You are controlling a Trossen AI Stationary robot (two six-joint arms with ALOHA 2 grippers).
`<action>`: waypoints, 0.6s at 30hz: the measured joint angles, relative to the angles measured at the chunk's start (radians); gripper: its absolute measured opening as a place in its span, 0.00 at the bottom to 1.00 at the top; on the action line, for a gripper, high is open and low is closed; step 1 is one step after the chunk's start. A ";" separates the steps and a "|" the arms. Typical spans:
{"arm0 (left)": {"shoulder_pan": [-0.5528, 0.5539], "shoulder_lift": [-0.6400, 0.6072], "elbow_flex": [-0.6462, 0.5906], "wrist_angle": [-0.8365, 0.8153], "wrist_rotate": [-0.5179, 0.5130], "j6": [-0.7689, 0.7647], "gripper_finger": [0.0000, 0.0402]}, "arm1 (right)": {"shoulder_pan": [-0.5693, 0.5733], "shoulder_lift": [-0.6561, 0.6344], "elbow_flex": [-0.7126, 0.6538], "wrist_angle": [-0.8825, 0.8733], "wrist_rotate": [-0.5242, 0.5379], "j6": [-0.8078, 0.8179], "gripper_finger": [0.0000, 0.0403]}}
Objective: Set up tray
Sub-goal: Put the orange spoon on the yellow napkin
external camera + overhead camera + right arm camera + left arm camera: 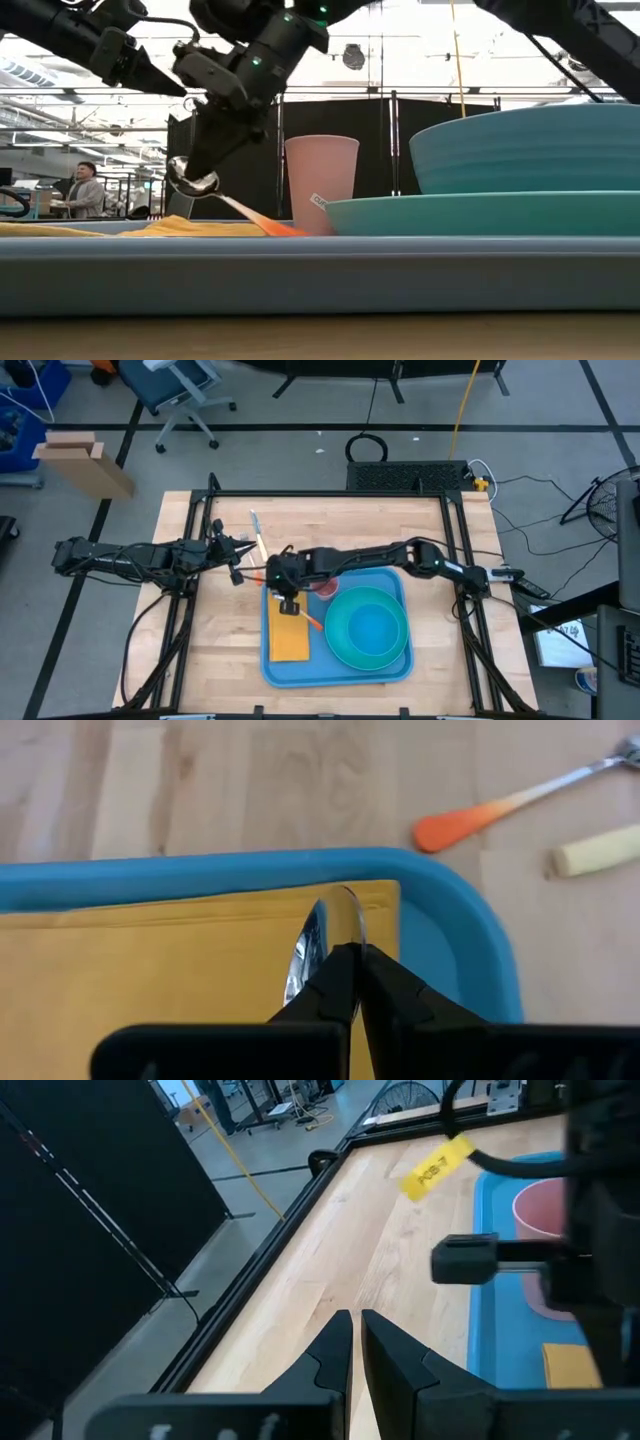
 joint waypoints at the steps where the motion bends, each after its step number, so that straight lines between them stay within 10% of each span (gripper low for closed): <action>1: 0.000 0.000 0.000 -0.002 0.000 0.000 0.08 | 0.001 0.012 0.022 -0.019 -0.001 0.001 0.01; 18: 0.001 0.000 0.000 -0.024 0.017 -0.008 0.08 | -0.018 -0.027 0.034 -0.018 -0.005 0.239 0.00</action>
